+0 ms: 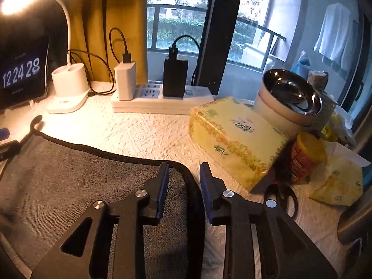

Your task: Fold towel

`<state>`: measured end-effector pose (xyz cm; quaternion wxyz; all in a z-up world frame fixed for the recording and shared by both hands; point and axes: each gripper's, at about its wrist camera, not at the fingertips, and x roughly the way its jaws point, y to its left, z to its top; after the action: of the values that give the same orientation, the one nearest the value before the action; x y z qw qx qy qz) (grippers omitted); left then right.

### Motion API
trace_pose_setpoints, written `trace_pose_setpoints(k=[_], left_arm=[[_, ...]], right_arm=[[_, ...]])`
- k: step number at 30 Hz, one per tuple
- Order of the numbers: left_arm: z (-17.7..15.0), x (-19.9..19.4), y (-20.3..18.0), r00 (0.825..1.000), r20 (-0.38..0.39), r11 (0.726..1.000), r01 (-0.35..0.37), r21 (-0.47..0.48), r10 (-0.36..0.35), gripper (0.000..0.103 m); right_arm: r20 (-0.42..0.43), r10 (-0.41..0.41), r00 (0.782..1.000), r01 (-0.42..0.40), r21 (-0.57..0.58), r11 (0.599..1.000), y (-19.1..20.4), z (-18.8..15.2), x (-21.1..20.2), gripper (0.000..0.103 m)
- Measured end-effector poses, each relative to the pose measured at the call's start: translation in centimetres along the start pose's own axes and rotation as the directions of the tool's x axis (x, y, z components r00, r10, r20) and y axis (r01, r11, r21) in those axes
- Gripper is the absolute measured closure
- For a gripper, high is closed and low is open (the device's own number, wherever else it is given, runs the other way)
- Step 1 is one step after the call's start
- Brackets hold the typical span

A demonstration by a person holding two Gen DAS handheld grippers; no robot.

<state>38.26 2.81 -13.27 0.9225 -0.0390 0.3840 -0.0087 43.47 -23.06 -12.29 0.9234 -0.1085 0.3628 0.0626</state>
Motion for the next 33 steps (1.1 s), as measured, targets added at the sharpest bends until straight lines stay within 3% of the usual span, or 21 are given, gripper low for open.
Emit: trace_pose_setpoints(k=[13,33], left_arm=[[-1.2,-5.5,-1.1,0.999,0.05,1.0,0.01,0.006,-0.01,0.018],[-6.6,-15.9,-1.8,0.986,0.166,1.0,-0.005,-0.003,0.005,0.017]], right_arm=[[0.022,0.017,1.0,-0.017,0.01,1.0,0.1,-1.2,-4.6,0.073],[0.07,0.026,0.997,-0.027,0.012,1.0,0.8,-4.7,-12.8,0.071]])
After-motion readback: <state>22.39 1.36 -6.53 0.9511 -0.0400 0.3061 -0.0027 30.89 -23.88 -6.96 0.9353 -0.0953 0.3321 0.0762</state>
